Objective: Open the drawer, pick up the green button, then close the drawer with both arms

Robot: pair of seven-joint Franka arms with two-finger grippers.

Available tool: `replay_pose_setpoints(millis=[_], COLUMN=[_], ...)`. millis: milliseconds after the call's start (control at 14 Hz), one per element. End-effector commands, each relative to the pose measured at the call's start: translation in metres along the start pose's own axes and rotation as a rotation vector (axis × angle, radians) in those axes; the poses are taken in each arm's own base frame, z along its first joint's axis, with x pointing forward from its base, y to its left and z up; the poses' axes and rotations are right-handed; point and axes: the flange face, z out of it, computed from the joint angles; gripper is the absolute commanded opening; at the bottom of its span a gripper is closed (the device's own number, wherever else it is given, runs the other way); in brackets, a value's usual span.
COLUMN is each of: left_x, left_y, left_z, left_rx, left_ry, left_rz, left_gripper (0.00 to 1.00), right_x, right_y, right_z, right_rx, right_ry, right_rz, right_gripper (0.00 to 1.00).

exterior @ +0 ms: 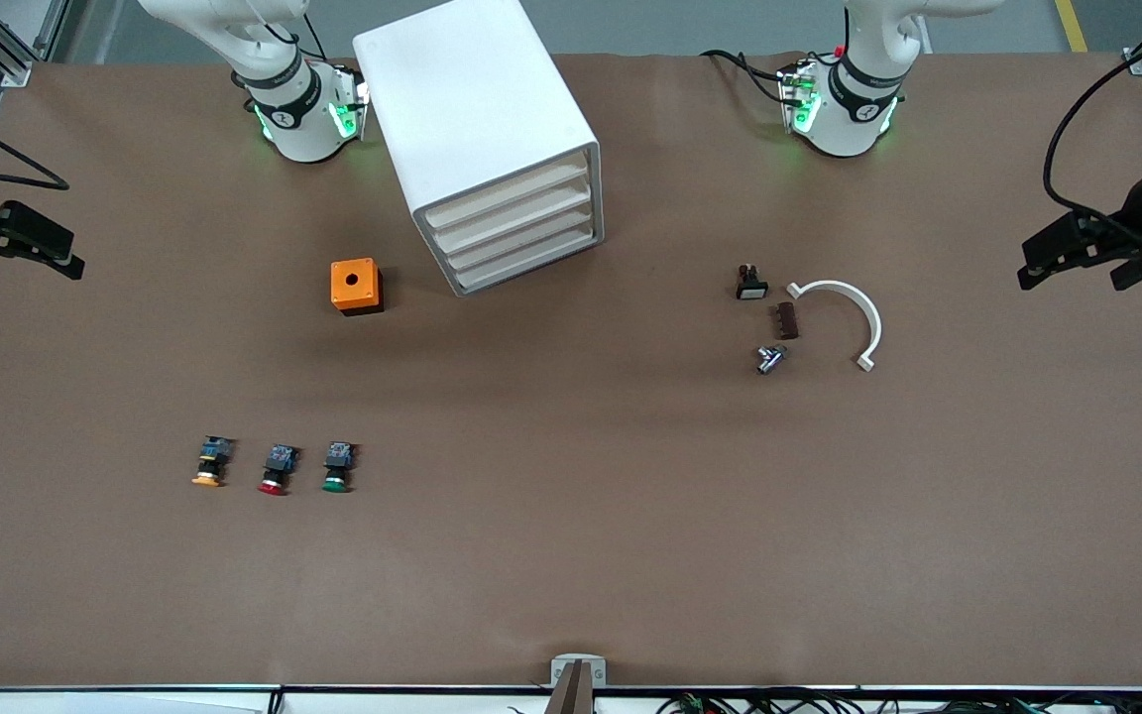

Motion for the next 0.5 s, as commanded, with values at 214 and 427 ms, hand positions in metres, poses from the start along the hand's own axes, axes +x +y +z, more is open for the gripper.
replay_pose_setpoints(millis=[214,427], left_x=[0.0126,0.0129], left_y=[0.0012,-0.0023], left_z=[-0.0022,-0.0023], left_rx=[0.023,0.021], left_ry=[-0.008,-0.006], left_rz=[-0.001,-0.007], left_gripper=[0.99,0.99], right_x=[-0.0151,-0.0171], right_y=[-0.0017,-0.0001], right_z=[-0.0117,-0.0126], right_rx=[0.003,0.003], right_ry=[0.008,0.002], right_rz=[0.003,0.006], right_gripper=[1.0,1.0])
